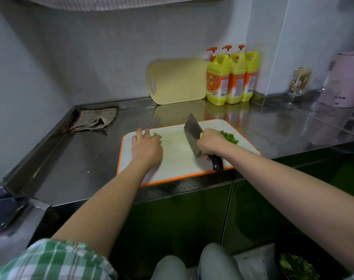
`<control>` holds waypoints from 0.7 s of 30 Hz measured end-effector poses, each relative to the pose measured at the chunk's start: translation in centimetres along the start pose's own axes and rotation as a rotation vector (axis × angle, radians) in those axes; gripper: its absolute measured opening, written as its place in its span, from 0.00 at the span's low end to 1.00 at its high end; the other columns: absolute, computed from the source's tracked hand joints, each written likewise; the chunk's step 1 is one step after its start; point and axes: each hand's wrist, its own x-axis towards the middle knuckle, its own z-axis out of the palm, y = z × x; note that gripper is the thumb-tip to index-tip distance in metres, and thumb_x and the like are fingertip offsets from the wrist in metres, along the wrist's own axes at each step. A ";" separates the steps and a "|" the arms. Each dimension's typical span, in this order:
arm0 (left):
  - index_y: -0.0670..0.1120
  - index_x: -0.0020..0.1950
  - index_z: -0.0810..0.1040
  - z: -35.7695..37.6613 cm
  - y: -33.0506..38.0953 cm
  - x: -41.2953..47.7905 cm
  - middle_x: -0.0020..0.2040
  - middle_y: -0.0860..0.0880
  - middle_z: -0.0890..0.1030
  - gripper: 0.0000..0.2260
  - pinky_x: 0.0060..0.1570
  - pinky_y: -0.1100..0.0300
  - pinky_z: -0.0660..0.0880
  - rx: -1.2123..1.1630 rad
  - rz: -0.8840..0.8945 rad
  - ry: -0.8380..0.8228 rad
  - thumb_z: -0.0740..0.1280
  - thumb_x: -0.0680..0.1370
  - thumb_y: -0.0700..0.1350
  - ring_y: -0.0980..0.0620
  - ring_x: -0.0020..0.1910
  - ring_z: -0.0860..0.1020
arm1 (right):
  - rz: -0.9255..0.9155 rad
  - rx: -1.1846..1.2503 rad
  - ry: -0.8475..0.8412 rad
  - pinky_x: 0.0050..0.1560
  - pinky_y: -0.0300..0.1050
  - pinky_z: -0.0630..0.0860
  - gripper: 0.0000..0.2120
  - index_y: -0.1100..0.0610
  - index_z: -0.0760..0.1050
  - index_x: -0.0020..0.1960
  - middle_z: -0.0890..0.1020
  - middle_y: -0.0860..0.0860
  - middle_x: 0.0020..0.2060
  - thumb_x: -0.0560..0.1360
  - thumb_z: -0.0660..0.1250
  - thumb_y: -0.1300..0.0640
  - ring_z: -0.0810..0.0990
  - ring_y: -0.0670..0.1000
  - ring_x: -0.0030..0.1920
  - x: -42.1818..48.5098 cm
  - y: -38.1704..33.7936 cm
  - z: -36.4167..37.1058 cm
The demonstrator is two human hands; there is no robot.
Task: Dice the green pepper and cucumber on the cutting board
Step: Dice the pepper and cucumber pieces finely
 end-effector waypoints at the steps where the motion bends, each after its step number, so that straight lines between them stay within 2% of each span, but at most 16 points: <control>1: 0.52 0.70 0.71 0.1 0.0 0.1 0.73 0.43 0.66 0.18 0.67 0.47 0.58 -0.005 0.004 -0.037 0.55 0.82 0.50 0.38 0.74 0.54 | -0.011 0.016 0.012 0.29 0.41 0.74 0.09 0.64 0.73 0.36 0.77 0.57 0.24 0.74 0.58 0.66 0.76 0.54 0.24 0.2 -0.1 0.0; 5: 0.49 0.66 0.73 0.6 0.4 1.4 0.68 0.44 0.72 0.17 0.66 0.47 0.58 -0.035 -0.005 -0.098 0.55 0.81 0.54 0.39 0.72 0.57 | -0.042 0.043 -0.053 0.27 0.40 0.71 0.11 0.63 0.73 0.35 0.76 0.57 0.22 0.75 0.58 0.64 0.74 0.53 0.22 0.9 -0.2 0.1; 11: 0.41 0.60 0.77 0.6 0.3 2.3 0.64 0.41 0.74 0.22 0.62 0.47 0.61 0.065 -0.032 -0.061 0.54 0.82 0.56 0.40 0.67 0.63 | 0.012 -0.065 -0.103 0.35 0.45 0.78 0.12 0.67 0.75 0.35 0.75 0.54 0.17 0.74 0.58 0.66 0.76 0.53 0.22 1.1 -0.4 0.3; 14: 0.40 0.57 0.78 0.3 0.9 2.0 0.60 0.42 0.77 0.18 0.59 0.48 0.63 -0.035 0.011 0.045 0.57 0.81 0.52 0.41 0.64 0.66 | 0.013 -0.082 -0.105 0.28 0.39 0.75 0.12 0.65 0.71 0.34 0.73 0.53 0.14 0.76 0.56 0.65 0.74 0.50 0.17 1.1 -0.9 0.3; 16: 0.41 0.59 0.79 0.3 1.5 1.5 0.61 0.44 0.78 0.16 0.58 0.50 0.66 -0.167 0.098 0.151 0.60 0.80 0.50 0.42 0.62 0.69 | 0.016 -0.079 -0.098 0.27 0.39 0.74 0.12 0.64 0.70 0.35 0.73 0.53 0.14 0.76 0.56 0.65 0.73 0.49 0.17 1.0 -0.9 0.2; 18: 0.42 0.60 0.80 0.2 2.2 0.6 0.61 0.46 0.80 0.14 0.58 0.53 0.66 -0.324 0.195 0.214 0.62 0.79 0.46 0.44 0.60 0.71 | 0.005 -0.092 -0.088 0.29 0.41 0.76 0.11 0.65 0.70 0.36 0.73 0.53 0.14 0.76 0.56 0.66 0.75 0.51 0.19 0.9 -0.8 0.3; 21: 0.45 0.56 0.83 0.3 3.1 -1.5 0.57 0.49 0.82 0.11 0.55 0.59 0.65 -0.447 0.316 0.213 0.66 0.76 0.42 0.46 0.57 0.73 | -0.015 -0.133 -0.076 0.40 0.49 0.80 0.07 0.67 0.73 0.37 0.75 0.56 0.19 0.73 0.61 0.69 0.78 0.57 0.27 0.4 -0.8 0.5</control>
